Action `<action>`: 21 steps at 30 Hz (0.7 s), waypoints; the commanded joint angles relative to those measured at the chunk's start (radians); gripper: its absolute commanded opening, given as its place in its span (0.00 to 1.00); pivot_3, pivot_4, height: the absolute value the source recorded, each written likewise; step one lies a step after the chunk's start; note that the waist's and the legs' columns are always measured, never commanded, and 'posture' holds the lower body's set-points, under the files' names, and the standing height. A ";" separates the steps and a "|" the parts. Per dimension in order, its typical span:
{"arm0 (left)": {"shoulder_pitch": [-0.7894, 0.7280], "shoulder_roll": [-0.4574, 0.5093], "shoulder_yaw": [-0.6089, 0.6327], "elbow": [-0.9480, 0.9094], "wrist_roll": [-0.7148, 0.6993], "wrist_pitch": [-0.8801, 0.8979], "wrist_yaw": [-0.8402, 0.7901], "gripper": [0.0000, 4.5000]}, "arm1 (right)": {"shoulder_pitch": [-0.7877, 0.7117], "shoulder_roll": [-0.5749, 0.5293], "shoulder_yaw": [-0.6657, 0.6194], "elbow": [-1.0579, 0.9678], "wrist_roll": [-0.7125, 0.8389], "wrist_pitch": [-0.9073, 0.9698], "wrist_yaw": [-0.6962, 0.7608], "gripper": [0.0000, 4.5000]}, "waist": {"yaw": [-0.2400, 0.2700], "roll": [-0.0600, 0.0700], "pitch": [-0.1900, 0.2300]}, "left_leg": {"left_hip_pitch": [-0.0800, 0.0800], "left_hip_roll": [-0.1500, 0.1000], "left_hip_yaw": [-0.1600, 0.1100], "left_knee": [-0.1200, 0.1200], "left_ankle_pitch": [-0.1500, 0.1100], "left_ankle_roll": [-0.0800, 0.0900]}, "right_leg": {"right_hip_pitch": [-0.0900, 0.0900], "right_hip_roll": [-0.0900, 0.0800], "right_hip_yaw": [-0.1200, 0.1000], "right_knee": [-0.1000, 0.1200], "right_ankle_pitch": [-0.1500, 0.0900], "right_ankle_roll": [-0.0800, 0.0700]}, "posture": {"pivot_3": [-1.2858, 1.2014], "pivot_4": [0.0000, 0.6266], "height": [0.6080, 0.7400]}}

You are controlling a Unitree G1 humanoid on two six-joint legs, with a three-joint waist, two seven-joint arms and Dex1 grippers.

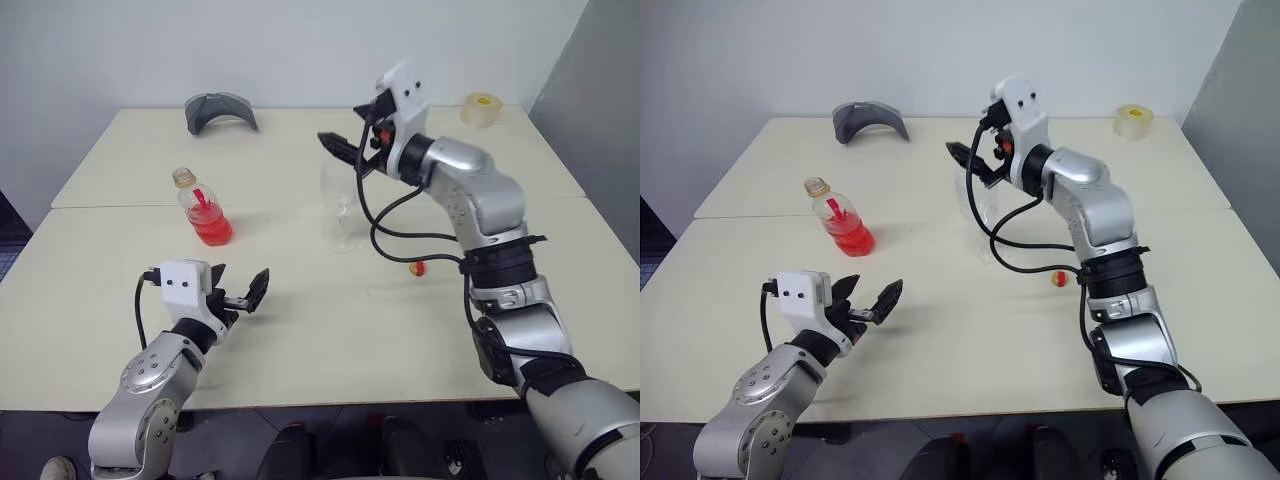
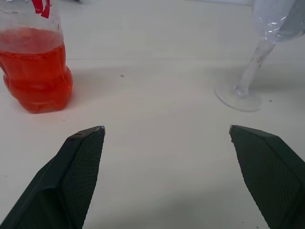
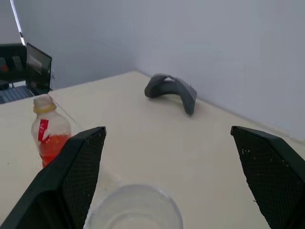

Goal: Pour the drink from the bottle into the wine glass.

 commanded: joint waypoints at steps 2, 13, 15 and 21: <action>-0.016 0.005 0.022 0.015 0.017 -0.025 0.013 1.00 | 0.035 -0.045 -0.039 -0.199 0.079 0.093 0.015 0.99 | 0.000 0.000 0.000 | 0.000 0.000 0.000 0.000 0.000 0.000 | 0.000 0.000 0.000 0.000 0.000 0.000 | 0.52 0.24 1.00; -0.028 -0.010 0.061 0.049 0.062 -0.048 0.079 1.00 | 0.426 -0.285 0.000 -0.689 0.275 0.195 0.210 0.99 | 0.005 -0.001 0.000 | -0.002 0.000 -0.002 0.000 0.000 0.000 | 0.001 0.000 -0.001 -0.004 0.000 0.000 | 0.52 0.24 1.00; -0.035 -0.020 0.075 0.052 0.075 -0.055 0.111 1.00 | 0.551 -0.319 0.032 -0.755 0.250 0.131 0.219 0.99 | 0.007 -0.002 0.000 | -0.003 0.000 -0.003 0.000 0.000 0.000 | 0.001 0.000 -0.003 -0.006 0.000 0.001 | 0.52 0.24 1.00; -0.069 -0.006 0.132 0.078 0.117 -0.083 0.166 1.00 | 0.712 -0.292 0.072 -0.803 0.245 0.043 0.184 0.99 | 0.002 -0.002 0.001 | -0.003 0.000 -0.002 0.000 0.000 0.000 | 0.001 0.000 -0.003 -0.004 0.001 0.002 | 0.52 0.24 1.00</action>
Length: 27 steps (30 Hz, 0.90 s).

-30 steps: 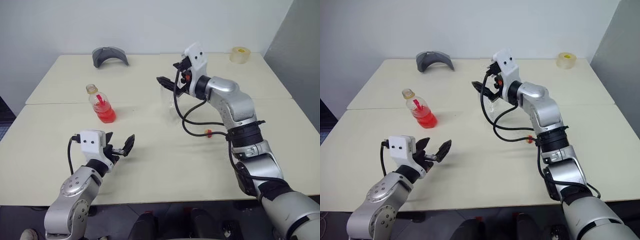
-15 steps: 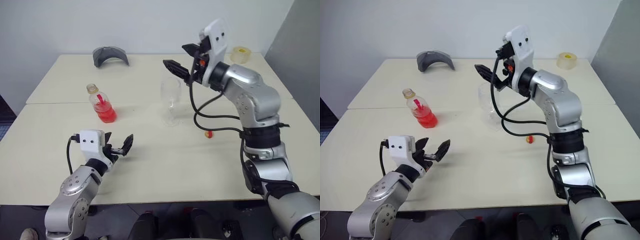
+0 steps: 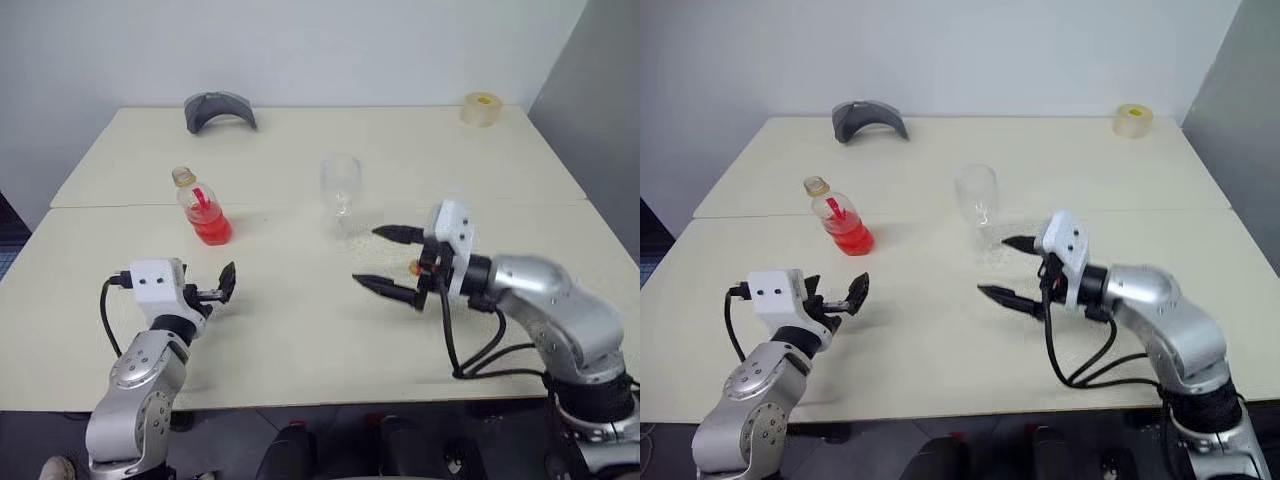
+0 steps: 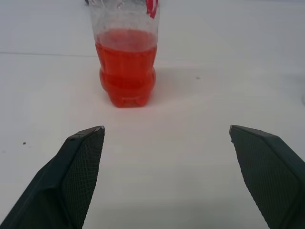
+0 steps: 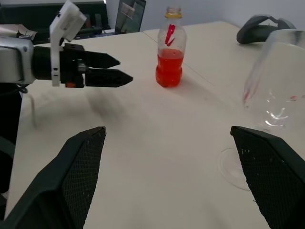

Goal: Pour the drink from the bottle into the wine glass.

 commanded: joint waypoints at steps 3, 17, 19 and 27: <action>-0.056 0.064 0.086 0.055 0.045 -0.081 -0.004 1.00 | 0.012 0.057 0.021 -0.013 -0.020 -0.086 -0.046 0.99 | 0.001 0.000 0.000 | 0.001 0.000 0.000 0.000 0.000 0.000 | 0.000 0.000 0.000 0.000 0.000 0.000 | 0.52 0.24 1.00; -0.264 0.178 0.041 0.440 0.089 -0.294 -0.192 1.00 | -0.070 0.178 0.055 0.064 -0.068 -0.114 -0.160 0.99 | 0.004 -0.001 0.000 | -0.001 -0.001 -0.001 0.000 0.002 -0.004 | 0.000 0.000 -0.001 -0.001 0.000 0.000 | 0.52 0.24 1.00; -0.292 0.176 0.022 0.496 0.099 -0.313 -0.213 1.00 | -0.077 0.184 0.056 0.056 -0.068 -0.105 -0.174 0.99 | 0.004 -0.001 0.000 | -0.001 -0.001 -0.001 0.000 0.002 -0.004 | 0.000 -0.001 -0.001 -0.001 0.000 0.000 | 0.52 0.24 1.00; -0.380 0.179 -0.003 0.602 0.118 -0.355 -0.244 1.00 | -0.102 0.202 0.057 0.039 -0.052 -0.070 -0.215 0.99 | 0.002 -0.002 0.000 | -0.001 -0.001 -0.002 0.001 0.002 -0.004 | -0.001 0.000 -0.002 0.000 0.000 0.000 | 0.52 0.24 1.00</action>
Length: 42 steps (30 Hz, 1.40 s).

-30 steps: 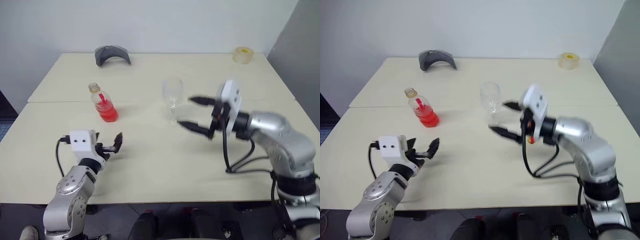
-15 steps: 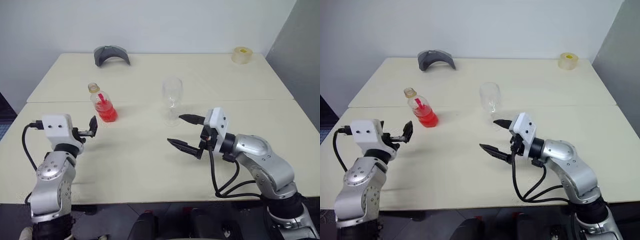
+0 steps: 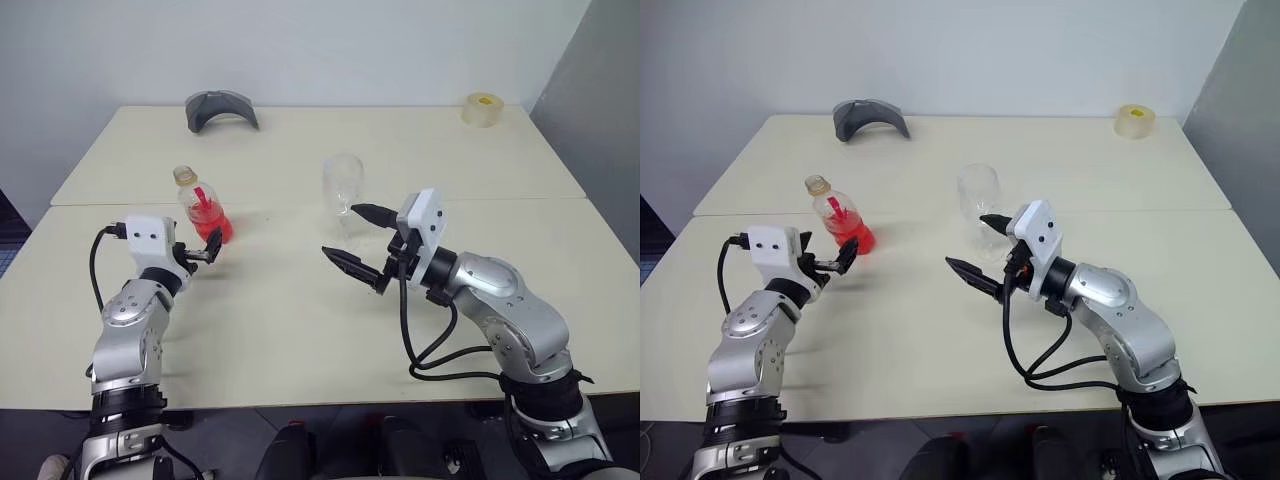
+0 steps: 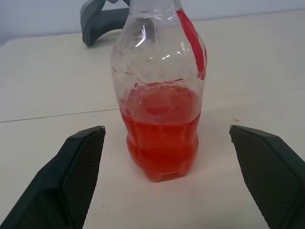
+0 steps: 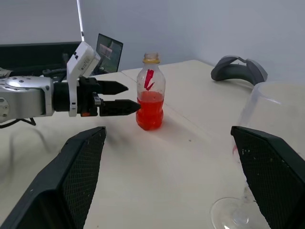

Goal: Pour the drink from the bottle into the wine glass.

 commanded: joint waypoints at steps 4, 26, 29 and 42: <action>-0.093 0.015 -0.015 0.068 0.027 -0.065 -0.005 1.00 | -0.043 0.013 -0.021 -0.044 0.022 0.012 -0.024 0.99 | 0.000 0.000 0.000 | 0.000 0.000 0.000 0.000 0.000 0.000 | 0.000 0.000 0.000 0.000 0.000 0.000 | 0.52 0.24 1.00; -0.290 0.022 -0.039 0.393 0.066 -0.239 -0.031 1.00 | -0.083 0.000 -0.062 -0.067 0.062 0.092 -0.076 0.99 | 0.000 0.000 0.000 | 0.000 0.000 0.000 0.001 0.000 0.000 | 0.000 0.000 0.000 0.002 0.000 0.000 | 0.52 0.24 1.00; -0.319 0.024 -0.041 0.457 0.074 -0.273 -0.035 1.00 | -0.087 -0.001 -0.064 -0.067 0.063 0.095 -0.081 0.99 | 0.000 0.000 0.000 | 0.000 -0.001 0.000 0.001 0.000 0.000 | 0.000 0.000 0.000 0.002 0.000 0.000 | 0.52 0.24 1.00; -0.471 0.023 -0.064 0.757 0.107 -0.434 -0.078 0.87 | -0.086 -0.011 -0.072 -0.079 0.061 0.112 -0.097 1.00 | -0.001 0.000 0.000 | -0.001 -0.001 0.000 0.002 0.000 0.000 | -0.001 0.000 0.000 0.003 0.000 0.000 | 0.52 0.24 1.00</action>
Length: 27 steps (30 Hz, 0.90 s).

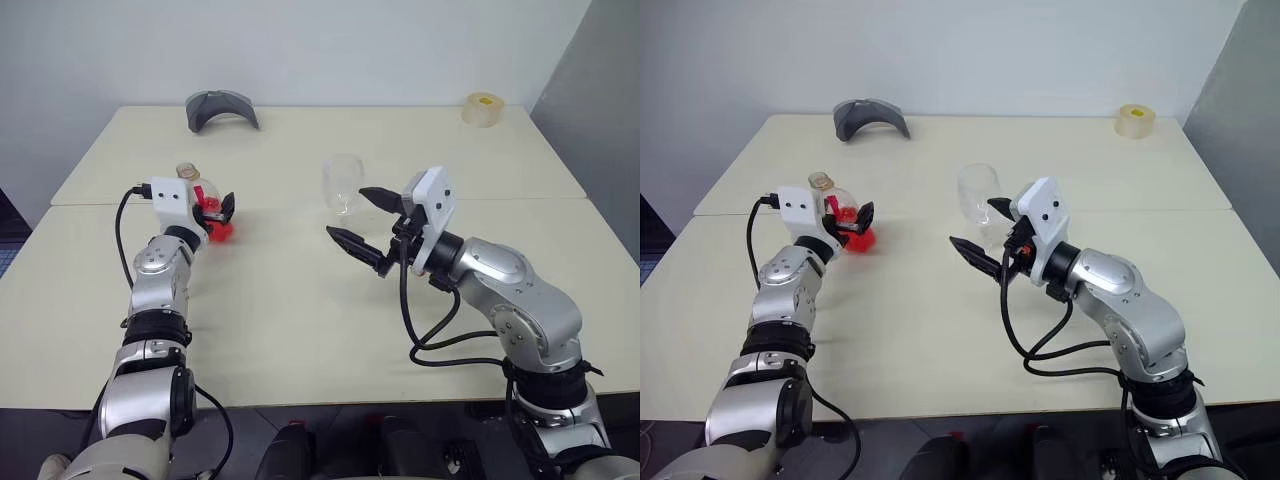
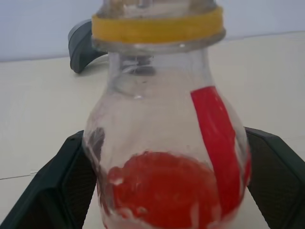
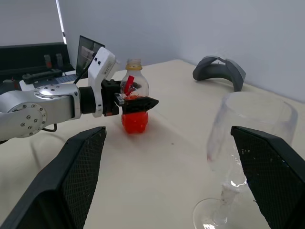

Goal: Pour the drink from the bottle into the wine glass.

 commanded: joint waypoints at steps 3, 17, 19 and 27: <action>-0.044 0.019 0.001 0.037 0.004 -0.056 -0.028 0.67 | -0.015 -0.004 -0.027 -0.050 0.015 -0.003 -0.007 1.00 | -0.001 0.000 0.000 | 0.000 0.000 0.000 0.000 0.000 0.000 | 0.000 0.000 0.000 0.000 0.000 0.000 | 0.52 0.24 1.00; -0.104 0.079 -0.083 -0.147 0.035 0.067 -0.156 0.44 | -0.063 0.005 -0.034 0.009 -0.002 -0.036 0.001 1.00 | -0.003 -0.001 0.001 | -0.003 0.000 0.000 0.002 0.000 0.000 | -0.002 0.000 0.000 0.002 0.000 0.000 | 0.52 0.24 1.00; -0.132 0.104 -0.128 -0.147 0.068 0.058 -0.206 0.43 | -0.079 -0.001 -0.040 0.029 -0.001 -0.044 0.012 1.00 | -0.003 -0.001 0.001 | -0.005 0.000 -0.001 0.004 0.000 0.000 | -0.004 0.000 -0.001 0.004 0.000 0.000 | 0.52 0.24 1.00; -0.295 0.185 -0.278 -0.067 0.184 -0.125 -0.423 0.43 | -0.167 -0.033 -0.088 0.124 -0.005 -0.048 0.027 1.00 | -0.004 -0.001 0.001 | -0.007 -0.001 0.000 0.006 0.000 0.000 | -0.005 0.000 0.000 0.005 0.000 0.000 | 0.52 0.24 1.00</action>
